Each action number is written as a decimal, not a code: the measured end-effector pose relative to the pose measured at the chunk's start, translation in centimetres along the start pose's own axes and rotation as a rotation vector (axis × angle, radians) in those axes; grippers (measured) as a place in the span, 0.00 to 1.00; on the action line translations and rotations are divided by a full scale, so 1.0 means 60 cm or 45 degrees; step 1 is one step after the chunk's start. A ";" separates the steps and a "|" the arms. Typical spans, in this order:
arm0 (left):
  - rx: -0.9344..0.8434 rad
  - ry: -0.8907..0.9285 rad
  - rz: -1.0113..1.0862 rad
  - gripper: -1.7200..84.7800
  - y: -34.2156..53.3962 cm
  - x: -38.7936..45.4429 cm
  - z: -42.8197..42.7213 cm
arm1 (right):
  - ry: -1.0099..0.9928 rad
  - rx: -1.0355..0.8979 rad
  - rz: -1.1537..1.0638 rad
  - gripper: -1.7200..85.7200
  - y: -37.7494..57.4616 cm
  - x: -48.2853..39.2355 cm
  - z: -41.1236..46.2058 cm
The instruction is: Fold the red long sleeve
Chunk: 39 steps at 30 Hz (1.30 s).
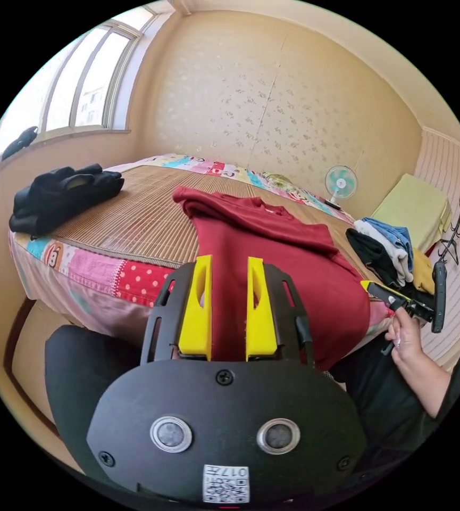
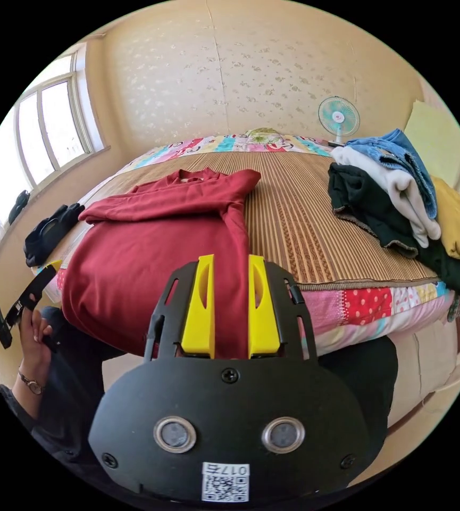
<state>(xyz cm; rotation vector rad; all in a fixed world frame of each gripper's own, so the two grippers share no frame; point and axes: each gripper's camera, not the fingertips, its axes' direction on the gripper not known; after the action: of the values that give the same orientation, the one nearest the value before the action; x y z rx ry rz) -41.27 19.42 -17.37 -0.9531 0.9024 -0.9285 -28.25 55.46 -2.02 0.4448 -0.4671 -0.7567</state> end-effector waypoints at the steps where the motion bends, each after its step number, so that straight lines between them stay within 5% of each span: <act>1: -0.004 -0.011 -0.008 0.14 -0.005 -0.006 -0.001 | 0.004 -0.001 0.017 0.14 0.008 0.003 0.002; 10: -0.227 0.133 -0.112 0.14 -0.084 -0.116 0.032 | -0.045 0.027 0.152 0.13 0.031 0.039 -0.001; 17: -0.584 0.562 -0.150 0.18 -0.073 -0.165 0.096 | 0.010 0.071 0.045 0.06 0.052 0.042 -0.029; 22: -0.630 0.733 0.072 0.20 -0.086 -0.148 0.099 | 0.117 0.182 0.139 0.05 0.063 0.075 -0.066; 29: -1.019 0.845 0.479 0.18 -0.060 -0.049 0.174 | 0.062 0.094 0.194 0.05 0.093 0.130 -0.038; 35: -0.642 1.258 0.378 0.11 -0.148 -0.107 0.055 | 0.160 0.080 -0.015 0.05 0.111 0.125 -0.049; 39: -0.564 1.263 0.362 0.08 -0.186 -0.191 -0.042 | 0.158 0.073 -0.025 0.05 0.119 0.138 -0.059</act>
<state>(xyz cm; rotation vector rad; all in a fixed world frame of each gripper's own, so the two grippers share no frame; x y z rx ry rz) -49.90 26.10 -5.41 -0.6615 2.0929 -0.9629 -17.20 54.75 0.92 0.5473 -0.3691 -0.7312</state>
